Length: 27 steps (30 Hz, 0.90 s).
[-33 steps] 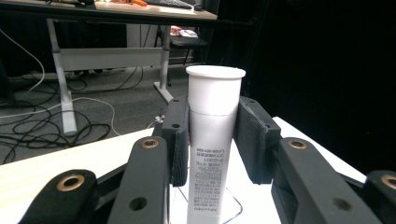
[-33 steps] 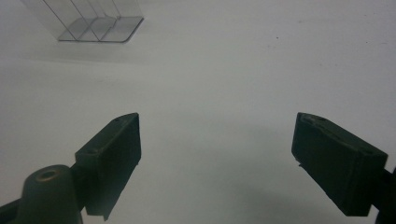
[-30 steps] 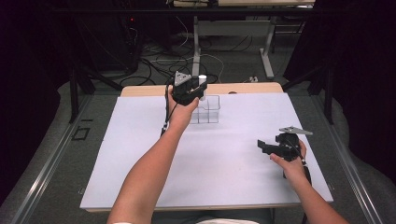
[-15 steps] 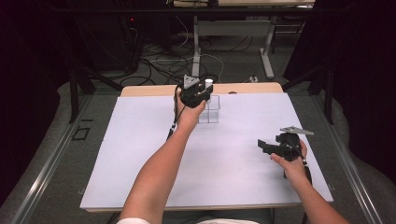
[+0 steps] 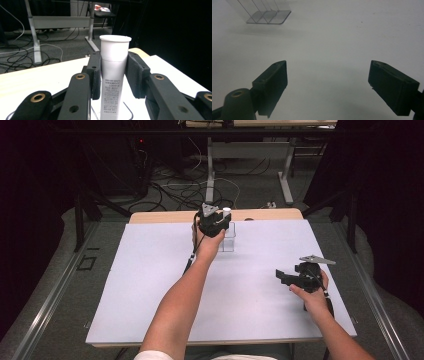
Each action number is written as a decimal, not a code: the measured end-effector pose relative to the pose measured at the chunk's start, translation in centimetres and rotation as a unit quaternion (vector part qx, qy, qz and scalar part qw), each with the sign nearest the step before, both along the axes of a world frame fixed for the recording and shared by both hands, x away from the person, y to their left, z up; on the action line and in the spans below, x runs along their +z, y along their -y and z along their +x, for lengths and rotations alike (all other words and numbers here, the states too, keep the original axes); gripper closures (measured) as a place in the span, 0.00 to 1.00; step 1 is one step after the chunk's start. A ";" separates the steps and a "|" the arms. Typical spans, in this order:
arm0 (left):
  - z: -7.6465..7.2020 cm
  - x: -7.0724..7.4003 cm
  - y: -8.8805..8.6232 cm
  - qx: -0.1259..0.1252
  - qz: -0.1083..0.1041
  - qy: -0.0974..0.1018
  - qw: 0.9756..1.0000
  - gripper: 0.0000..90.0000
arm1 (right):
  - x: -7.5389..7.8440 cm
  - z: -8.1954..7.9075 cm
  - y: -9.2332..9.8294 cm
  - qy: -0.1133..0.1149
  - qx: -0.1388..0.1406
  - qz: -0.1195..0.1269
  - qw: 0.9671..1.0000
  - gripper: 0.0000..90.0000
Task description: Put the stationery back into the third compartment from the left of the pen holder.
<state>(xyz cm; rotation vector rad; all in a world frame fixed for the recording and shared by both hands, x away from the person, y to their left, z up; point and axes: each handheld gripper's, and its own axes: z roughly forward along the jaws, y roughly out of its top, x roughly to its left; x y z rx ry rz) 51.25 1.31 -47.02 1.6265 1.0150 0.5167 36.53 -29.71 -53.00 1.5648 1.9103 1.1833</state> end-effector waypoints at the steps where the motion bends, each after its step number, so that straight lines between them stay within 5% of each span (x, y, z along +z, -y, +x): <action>1: 0.0 -0.1 0.0 0.000 -0.001 -0.001 1.000 0.74 | 0.0 0.0 0.0 0.000 -0.001 -0.001 1.000 0.17; 27: 0.2 -1.4 0.9 -0.006 0.002 -0.008 1.000 0.74 | -0.1 0.0 0.0 -0.003 0.006 0.001 1.000 0.17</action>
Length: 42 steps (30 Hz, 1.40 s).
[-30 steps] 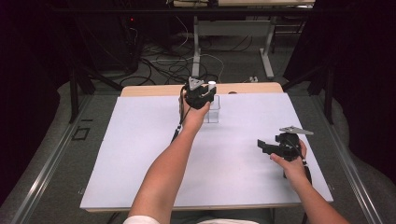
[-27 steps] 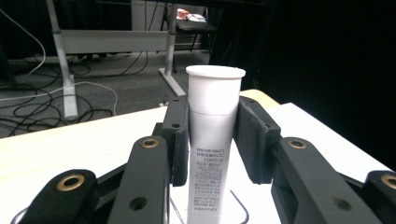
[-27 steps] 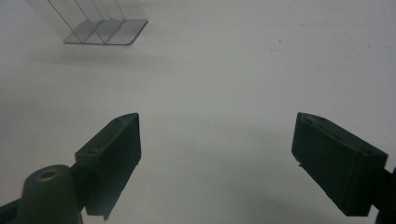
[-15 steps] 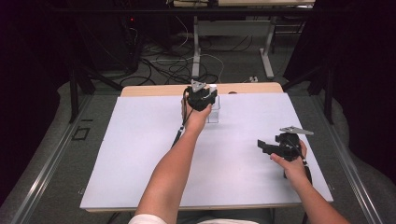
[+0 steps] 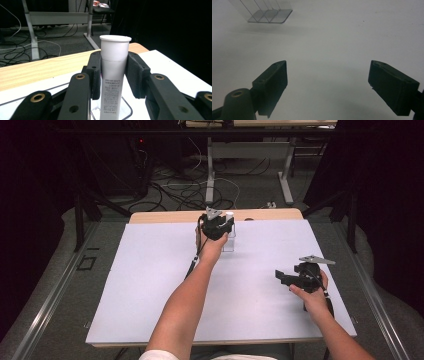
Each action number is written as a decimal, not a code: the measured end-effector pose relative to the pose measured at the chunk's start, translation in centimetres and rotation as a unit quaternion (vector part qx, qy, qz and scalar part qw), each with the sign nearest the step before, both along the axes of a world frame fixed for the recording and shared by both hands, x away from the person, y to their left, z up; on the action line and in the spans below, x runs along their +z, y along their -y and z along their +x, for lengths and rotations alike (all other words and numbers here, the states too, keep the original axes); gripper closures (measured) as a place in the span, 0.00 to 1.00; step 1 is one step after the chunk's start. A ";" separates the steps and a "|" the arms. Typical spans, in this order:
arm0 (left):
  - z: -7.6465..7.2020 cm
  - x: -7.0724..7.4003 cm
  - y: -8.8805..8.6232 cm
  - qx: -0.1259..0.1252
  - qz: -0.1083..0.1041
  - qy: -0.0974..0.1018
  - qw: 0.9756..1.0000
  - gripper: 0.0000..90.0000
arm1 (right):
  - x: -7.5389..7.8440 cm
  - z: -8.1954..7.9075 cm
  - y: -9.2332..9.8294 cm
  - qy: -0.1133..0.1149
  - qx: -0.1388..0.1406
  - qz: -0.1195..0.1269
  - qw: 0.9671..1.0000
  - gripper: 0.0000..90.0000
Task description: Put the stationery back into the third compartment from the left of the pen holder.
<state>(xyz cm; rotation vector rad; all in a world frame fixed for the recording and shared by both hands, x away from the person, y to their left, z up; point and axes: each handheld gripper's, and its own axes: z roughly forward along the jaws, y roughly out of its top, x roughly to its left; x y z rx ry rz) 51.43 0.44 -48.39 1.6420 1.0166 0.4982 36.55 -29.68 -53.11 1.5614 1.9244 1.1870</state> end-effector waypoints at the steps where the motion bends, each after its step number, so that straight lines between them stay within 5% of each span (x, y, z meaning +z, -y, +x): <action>1: 0.0 0.0 0.0 0.000 0.001 0.001 1.000 0.74 | 0.0 0.0 0.0 0.000 0.000 0.000 1.000 0.17; 18: 0.3 -0.3 -0.2 -0.002 0.003 -0.014 1.000 0.73 | 0.0 0.0 -0.1 -0.002 0.002 0.001 1.000 0.17; 27: 0.2 0.0 -0.9 0.001 0.015 -0.033 0.999 0.52 | 0.0 0.1 -0.1 -0.002 0.006 0.000 1.000 0.17; 42: -1.8 1.6 -3.2 -0.003 -0.007 -0.022 1.000 0.37 | -0.1 0.1 -0.3 -0.004 0.006 -0.003 1.000 0.17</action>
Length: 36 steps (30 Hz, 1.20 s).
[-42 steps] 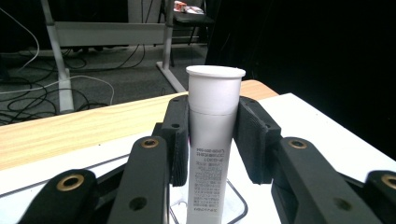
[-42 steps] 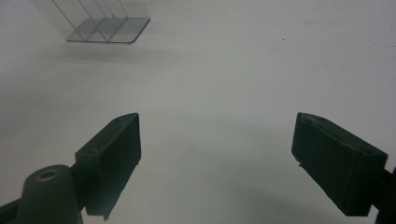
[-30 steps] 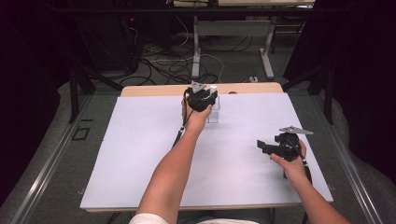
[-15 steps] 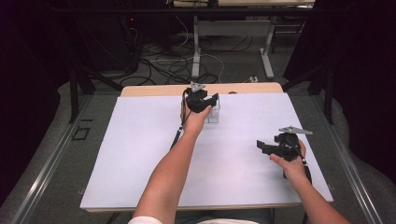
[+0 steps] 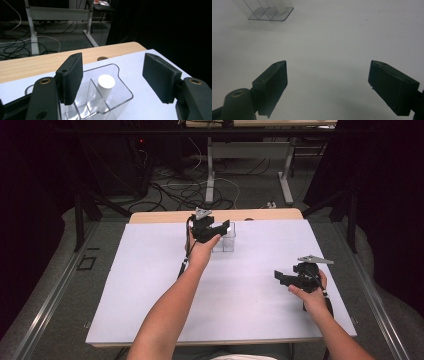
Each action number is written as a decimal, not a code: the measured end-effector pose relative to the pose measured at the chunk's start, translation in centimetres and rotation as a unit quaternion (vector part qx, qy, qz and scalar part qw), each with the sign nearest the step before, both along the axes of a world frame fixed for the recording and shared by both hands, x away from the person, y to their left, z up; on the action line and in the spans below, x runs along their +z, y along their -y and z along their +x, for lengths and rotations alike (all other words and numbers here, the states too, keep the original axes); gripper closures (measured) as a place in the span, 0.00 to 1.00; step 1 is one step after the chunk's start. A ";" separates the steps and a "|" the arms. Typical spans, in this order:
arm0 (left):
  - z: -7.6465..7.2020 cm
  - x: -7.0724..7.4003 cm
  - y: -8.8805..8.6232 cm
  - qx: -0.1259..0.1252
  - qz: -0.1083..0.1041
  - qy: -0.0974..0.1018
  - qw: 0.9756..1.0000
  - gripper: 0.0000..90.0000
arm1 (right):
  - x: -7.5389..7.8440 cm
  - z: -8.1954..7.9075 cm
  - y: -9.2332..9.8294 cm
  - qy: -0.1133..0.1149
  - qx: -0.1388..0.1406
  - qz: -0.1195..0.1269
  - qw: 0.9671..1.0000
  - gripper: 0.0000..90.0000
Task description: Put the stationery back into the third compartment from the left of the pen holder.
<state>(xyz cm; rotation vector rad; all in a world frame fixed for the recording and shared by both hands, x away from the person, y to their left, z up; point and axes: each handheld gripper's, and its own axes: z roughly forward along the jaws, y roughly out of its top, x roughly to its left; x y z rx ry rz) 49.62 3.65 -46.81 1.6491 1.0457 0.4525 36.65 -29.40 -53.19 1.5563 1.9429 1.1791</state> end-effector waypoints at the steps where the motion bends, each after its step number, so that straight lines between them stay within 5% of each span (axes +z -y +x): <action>1: -0.2 0.1 -0.1 -0.001 -0.009 -0.002 1.000 0.37 | 0.0 0.0 0.0 0.000 0.000 -0.001 1.000 0.17; 12: -2.4 2.1 -2.1 -0.014 0.005 0.041 0.999 0.33 | 0.0 -0.1 -0.1 0.000 0.000 -0.003 1.000 0.17; 21: -4.7 2.5 -5.0 -0.005 0.028 0.024 0.999 0.32 | 0.1 -0.1 -0.1 0.002 0.002 -0.004 1.000 0.17; 25: -5.6 2.1 -6.6 0.000 0.021 0.008 1.000 0.34 | 0.0 -0.1 -0.2 0.002 0.002 -0.004 1.000 0.17; 36: -7.7 0.7 -9.4 0.016 0.035 -0.019 0.999 0.12 | 0.0 -0.1 -0.3 -0.001 0.003 -0.006 1.000 0.17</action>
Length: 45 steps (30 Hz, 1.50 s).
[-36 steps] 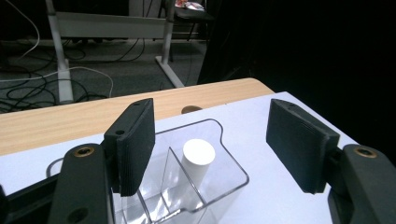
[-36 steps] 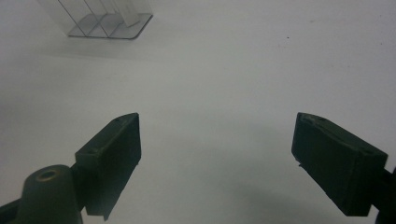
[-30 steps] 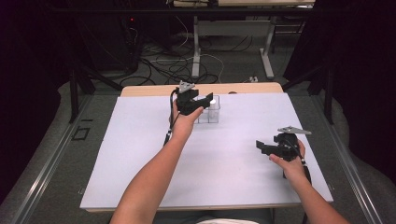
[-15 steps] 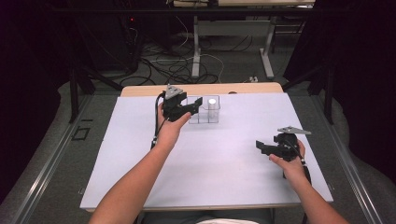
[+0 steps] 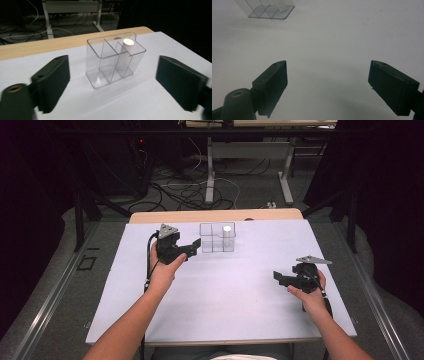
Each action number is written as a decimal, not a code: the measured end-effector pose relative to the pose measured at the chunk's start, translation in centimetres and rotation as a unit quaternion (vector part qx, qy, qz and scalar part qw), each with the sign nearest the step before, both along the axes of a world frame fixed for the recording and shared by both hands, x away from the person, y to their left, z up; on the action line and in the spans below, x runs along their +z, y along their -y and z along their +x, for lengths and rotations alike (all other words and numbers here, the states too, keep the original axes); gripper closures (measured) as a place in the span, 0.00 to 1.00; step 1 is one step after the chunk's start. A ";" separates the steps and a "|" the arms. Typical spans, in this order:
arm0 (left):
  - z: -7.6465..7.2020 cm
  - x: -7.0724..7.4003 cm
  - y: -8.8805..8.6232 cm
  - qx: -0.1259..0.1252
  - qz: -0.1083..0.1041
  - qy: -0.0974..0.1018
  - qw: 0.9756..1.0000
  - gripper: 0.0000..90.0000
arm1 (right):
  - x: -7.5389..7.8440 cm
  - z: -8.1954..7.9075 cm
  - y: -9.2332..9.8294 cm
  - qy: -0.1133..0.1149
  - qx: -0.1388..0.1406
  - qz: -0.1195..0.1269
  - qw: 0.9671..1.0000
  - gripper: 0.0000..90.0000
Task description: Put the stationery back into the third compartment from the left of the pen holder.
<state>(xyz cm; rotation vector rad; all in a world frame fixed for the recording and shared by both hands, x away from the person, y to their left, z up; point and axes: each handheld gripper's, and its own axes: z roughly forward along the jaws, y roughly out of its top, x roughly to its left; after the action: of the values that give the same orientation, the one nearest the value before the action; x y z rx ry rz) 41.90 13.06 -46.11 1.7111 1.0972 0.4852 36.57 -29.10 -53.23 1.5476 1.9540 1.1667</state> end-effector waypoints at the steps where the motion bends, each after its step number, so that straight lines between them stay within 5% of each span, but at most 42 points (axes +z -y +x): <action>1: -0.2 -0.2 -0.3 0.000 -0.003 -0.005 1.000 0.07 | 0.0 0.0 0.0 0.000 0.000 0.000 1.000 0.17; 6: -1.4 -1.2 -1.6 0.001 0.006 -0.015 1.000 0.00 | 0.0 0.0 0.0 0.001 -0.002 0.000 1.000 0.17; 12: -2.9 -2.0 -3.2 0.013 -0.011 -0.024 1.000 0.00 | -0.1 0.0 0.0 0.001 0.000 -0.003 1.000 0.17; 22: -5.0 -3.7 -5.8 0.040 0.021 -0.023 0.999 0.00 | -0.1 0.0 0.0 0.001 -0.001 -0.003 1.000 0.17; 27: -5.5 -4.3 -7.4 0.049 0.025 -0.040 0.998 0.00 | 0.0 0.0 -0.1 0.001 -0.001 -0.001 1.000 0.17; 35: -5.6 -5.3 -9.4 0.066 0.005 -0.063 0.996 0.01 | -0.1 0.0 0.0 0.001 -0.001 -0.004 1.000 0.17; 45: -5.1 -6.1 -10.7 0.086 0.007 -0.065 0.994 0.01 | -0.1 0.0 -0.1 -0.001 0.003 -0.005 1.000 0.17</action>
<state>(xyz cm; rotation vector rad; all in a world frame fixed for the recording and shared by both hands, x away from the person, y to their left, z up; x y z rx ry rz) 36.76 23.72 -52.19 1.6870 1.3444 0.4946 36.57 -29.01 -53.30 1.5396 1.9634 1.1554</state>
